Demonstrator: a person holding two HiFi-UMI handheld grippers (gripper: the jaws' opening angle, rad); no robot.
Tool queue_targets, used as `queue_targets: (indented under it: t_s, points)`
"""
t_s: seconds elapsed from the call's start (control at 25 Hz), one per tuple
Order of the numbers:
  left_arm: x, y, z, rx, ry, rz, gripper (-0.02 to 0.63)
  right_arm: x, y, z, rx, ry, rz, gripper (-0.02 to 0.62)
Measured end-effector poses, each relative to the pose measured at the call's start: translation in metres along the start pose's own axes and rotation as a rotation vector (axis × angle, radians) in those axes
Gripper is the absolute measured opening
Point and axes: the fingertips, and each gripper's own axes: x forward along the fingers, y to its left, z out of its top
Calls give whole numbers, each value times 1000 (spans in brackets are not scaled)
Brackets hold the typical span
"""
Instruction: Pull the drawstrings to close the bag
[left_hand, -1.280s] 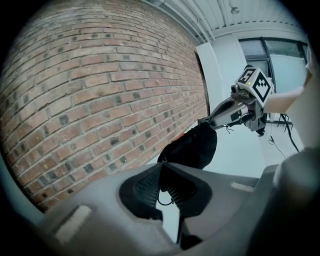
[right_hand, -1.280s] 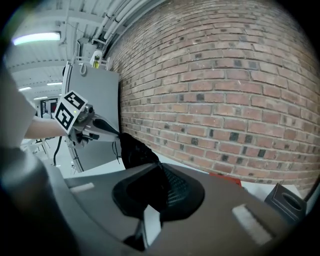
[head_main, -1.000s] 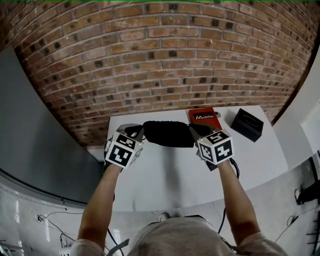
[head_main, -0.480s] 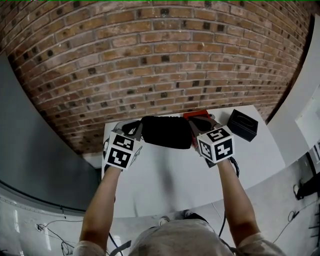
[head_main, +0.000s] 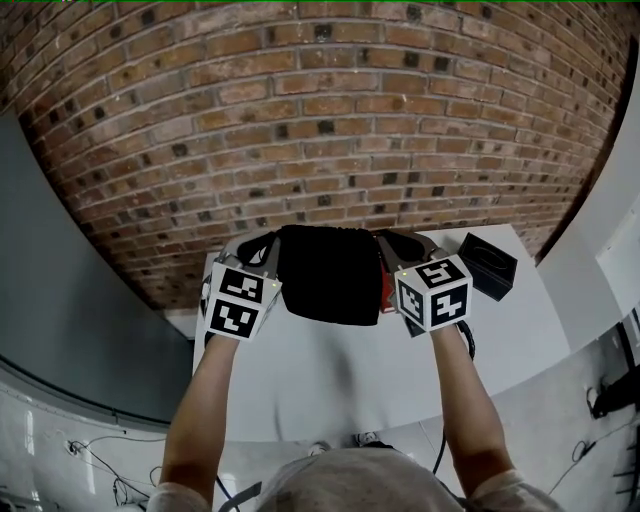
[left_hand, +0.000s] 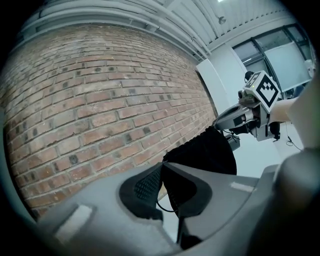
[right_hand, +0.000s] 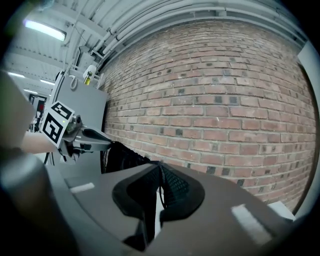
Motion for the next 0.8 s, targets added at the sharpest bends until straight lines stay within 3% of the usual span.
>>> queue_targets:
  t_s: [0.48,0.8]
  points:
    - [23,-1,27,-38,-32,95,9,4,-46,15,65,-85,-7,3]
    - [27,9,26,-134,-44,147,8,5,-69,15,119,-110,-38,3]
